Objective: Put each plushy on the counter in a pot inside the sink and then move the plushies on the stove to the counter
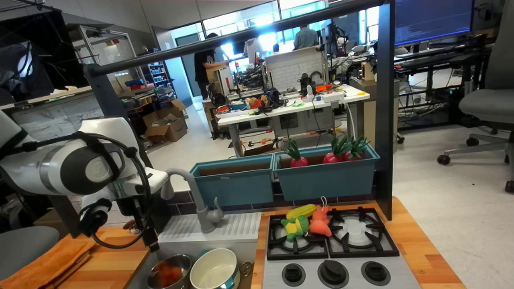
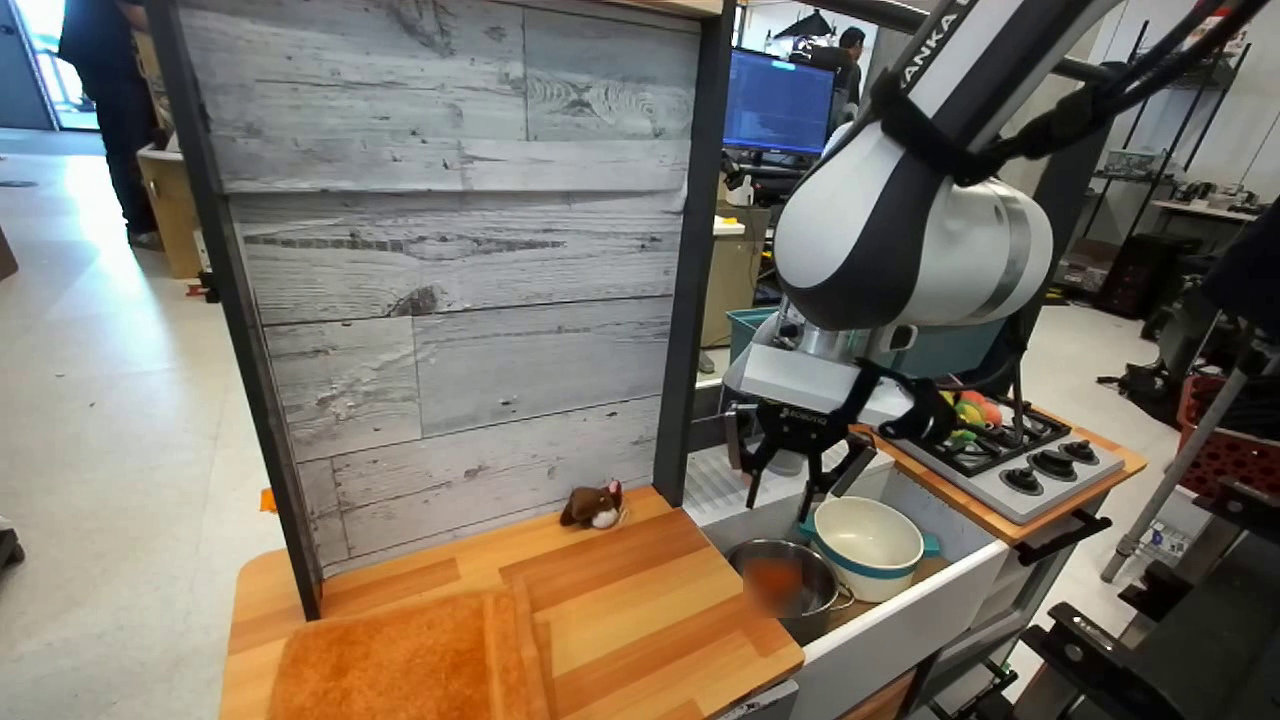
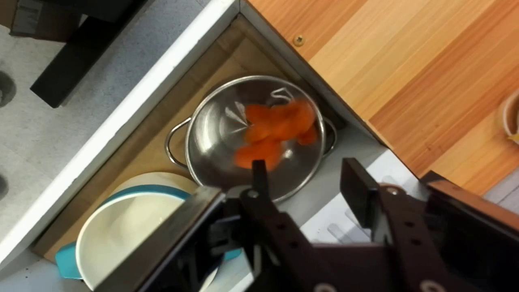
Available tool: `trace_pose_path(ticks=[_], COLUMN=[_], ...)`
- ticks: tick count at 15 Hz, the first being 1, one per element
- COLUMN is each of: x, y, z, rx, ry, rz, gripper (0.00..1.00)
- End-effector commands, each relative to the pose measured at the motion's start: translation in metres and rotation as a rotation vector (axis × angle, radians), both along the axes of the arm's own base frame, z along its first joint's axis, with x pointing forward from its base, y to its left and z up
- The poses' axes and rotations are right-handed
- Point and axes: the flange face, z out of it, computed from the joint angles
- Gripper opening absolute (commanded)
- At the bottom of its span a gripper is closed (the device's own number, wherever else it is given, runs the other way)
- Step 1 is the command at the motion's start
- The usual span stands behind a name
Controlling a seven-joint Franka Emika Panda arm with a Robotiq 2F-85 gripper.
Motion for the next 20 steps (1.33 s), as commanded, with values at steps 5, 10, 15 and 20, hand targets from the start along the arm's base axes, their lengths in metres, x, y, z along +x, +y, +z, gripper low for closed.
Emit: trace_pose_path(ticks=[5,10,15,20], x=[0.02,0.023,0.028,0.034], y=[0.053,0.1,0.119,0.143], z=[0.04,0.005,-0.039,-0.053], rx=[0.015,0.026,-0.036,-0.021], ry=[-0.314,-0.344,-0.458,-0.662], rz=[0.097,0.237,0.389,0.507], gripper=[1.0,1.0,1.0,1.0])
